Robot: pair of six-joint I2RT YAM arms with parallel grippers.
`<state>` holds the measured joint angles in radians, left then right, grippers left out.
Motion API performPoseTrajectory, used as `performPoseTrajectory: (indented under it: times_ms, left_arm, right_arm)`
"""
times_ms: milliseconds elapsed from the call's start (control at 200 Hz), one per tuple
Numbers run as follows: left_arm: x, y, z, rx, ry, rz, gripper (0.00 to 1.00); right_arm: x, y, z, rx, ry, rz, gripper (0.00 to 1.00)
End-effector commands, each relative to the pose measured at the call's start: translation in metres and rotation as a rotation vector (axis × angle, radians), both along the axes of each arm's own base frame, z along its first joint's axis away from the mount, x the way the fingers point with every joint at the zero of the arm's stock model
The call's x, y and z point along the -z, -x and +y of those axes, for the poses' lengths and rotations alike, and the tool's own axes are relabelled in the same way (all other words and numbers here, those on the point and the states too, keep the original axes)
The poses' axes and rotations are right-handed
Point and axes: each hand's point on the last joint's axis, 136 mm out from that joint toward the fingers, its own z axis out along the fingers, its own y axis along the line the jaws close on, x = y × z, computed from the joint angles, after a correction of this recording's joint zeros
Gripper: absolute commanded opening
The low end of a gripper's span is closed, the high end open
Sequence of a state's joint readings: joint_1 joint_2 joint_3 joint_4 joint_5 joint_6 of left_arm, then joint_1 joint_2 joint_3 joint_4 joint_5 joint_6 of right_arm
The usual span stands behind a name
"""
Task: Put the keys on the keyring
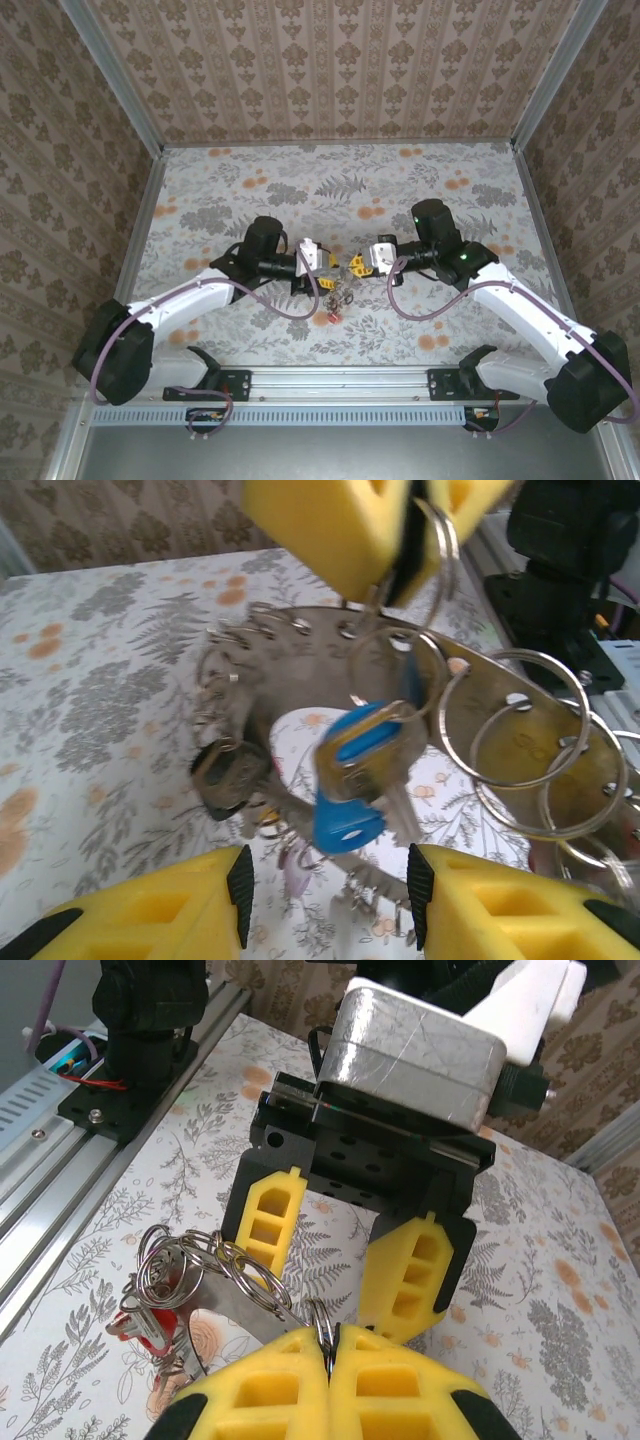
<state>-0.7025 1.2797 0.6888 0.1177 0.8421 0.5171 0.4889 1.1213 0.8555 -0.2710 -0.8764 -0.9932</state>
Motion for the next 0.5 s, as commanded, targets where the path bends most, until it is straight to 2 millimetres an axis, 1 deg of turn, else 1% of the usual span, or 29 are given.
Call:
performPoseTrajectory:
  times_ms: [0, 150, 245, 370, 495]
  left_arm:
    - [-0.01, 0.004, -0.008, 0.048, 0.023, -0.035, 0.47]
    - [-0.011, 0.0, -0.015, 0.044, 0.033, -0.043, 0.48]
    - [-0.017, -0.001, -0.019, 0.05, 0.054, -0.044, 0.48]
    - [-0.024, 0.005, -0.023, 0.084, 0.088, -0.047, 0.46]
    - [-0.026, 0.012, -0.024, 0.115, 0.093, -0.059, 0.45]
  right_arm:
    - [-0.022, 0.008, 0.004, -0.072, -0.051, -0.049, 0.0]
    - [-0.025, 0.01, 0.004, -0.076, -0.058, -0.052, 0.0]
    - [-0.027, 0.01, 0.005, -0.077, -0.059, -0.054, 0.0]
    - [-0.026, 0.01, 0.004, -0.074, -0.058, -0.055, 0.0]
    - [-0.025, 0.011, 0.005, -0.077, -0.058, -0.052, 0.0]
